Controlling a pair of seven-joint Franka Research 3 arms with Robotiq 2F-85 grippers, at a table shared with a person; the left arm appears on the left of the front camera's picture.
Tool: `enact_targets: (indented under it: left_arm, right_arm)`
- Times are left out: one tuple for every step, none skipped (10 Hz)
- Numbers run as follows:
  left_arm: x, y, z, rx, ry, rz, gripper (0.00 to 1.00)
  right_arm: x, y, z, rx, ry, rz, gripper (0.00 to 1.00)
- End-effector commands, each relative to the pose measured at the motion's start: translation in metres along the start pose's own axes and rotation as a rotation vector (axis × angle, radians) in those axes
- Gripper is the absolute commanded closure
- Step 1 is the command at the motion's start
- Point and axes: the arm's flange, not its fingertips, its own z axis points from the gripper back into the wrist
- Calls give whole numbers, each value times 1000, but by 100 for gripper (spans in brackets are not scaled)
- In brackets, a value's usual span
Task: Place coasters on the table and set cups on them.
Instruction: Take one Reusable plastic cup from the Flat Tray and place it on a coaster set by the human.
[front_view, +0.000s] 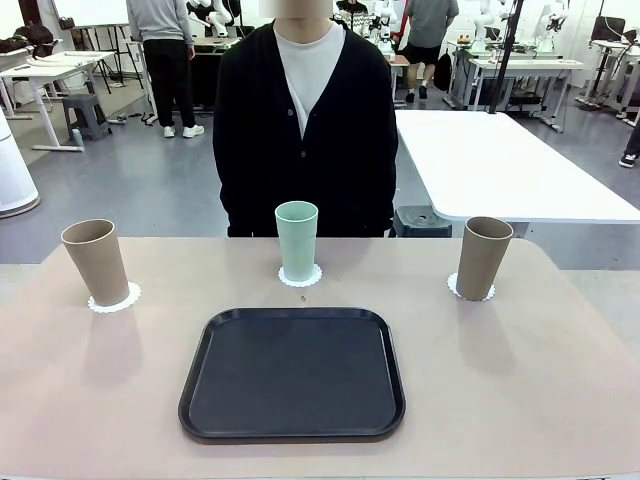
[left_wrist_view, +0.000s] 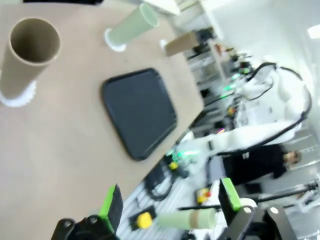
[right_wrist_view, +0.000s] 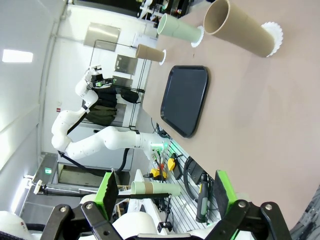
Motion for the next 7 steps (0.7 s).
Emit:
enact_targets:
  left_arm:
    - [-1,31,28,-173,-90,36,0]
    - [-4,47,36,-202,-87,55,0]
    - [-10,63,43,-238,-75,62,0]
    - [-7,72,54,-269,-38,72,0]
    - [-3,79,65,-274,-20,88,0]
    - [-4,83,70,-281,-2,112,0]
    - [-5,85,68,-277,16,126,0]
  right_arm:
    - [-2,1,1,-6,10,1,0]
    - [-2,1,1,-6,10,1,0]
    - [-2,1,1,-6,10,1,0]
    - [-2,1,1,-6,10,1,0]
    - [-2,1,1,-6,10,1,0]
    - [-2,1,1,-6,10,1,0]
    - [-2,1,1,-6,10,1,0]
